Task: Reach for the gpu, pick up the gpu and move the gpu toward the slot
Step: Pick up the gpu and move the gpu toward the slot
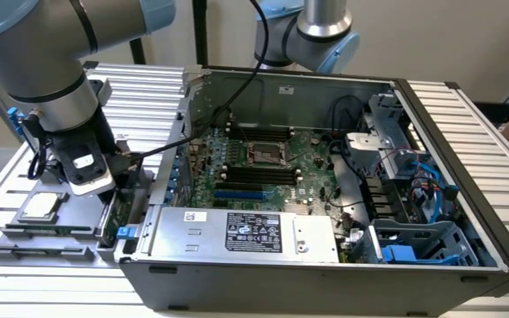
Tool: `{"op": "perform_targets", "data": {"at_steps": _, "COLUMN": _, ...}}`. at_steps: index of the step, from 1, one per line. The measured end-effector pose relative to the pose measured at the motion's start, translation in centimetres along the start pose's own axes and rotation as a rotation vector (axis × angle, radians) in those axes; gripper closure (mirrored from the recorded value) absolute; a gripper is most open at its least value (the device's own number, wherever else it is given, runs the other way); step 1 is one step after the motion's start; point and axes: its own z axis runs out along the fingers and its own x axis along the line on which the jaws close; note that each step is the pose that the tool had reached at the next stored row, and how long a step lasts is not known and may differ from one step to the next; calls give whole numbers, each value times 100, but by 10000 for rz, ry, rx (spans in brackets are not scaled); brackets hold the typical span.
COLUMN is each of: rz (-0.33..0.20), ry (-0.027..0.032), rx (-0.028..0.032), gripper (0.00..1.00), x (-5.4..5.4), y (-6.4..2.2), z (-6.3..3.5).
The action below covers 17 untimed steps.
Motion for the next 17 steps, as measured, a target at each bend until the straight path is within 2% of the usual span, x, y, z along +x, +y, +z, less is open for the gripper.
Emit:
{"op": "perform_targets", "data": {"at_steps": 7, "rz": -66, "ry": 2, "rx": 58, "gripper": 61, "x": 0, "y": 4, "z": 1}}
{"op": "perform_targets", "data": {"at_steps": 8, "rz": -68, "ry": 1, "rx": 63, "gripper": 63, "x": 0, "y": 4, "z": 1}}
{"op": "perform_targets", "data": {"at_steps": 9, "rz": -69, "ry": 2, "rx": 66, "gripper": 70, "x": 0, "y": 4, "z": 1}}
{"op": "perform_targets", "data": {"at_steps": 17, "rz": -70, "ry": 3, "rx": 68, "gripper": 74, "x": 0, "y": 5, "z": 0}}
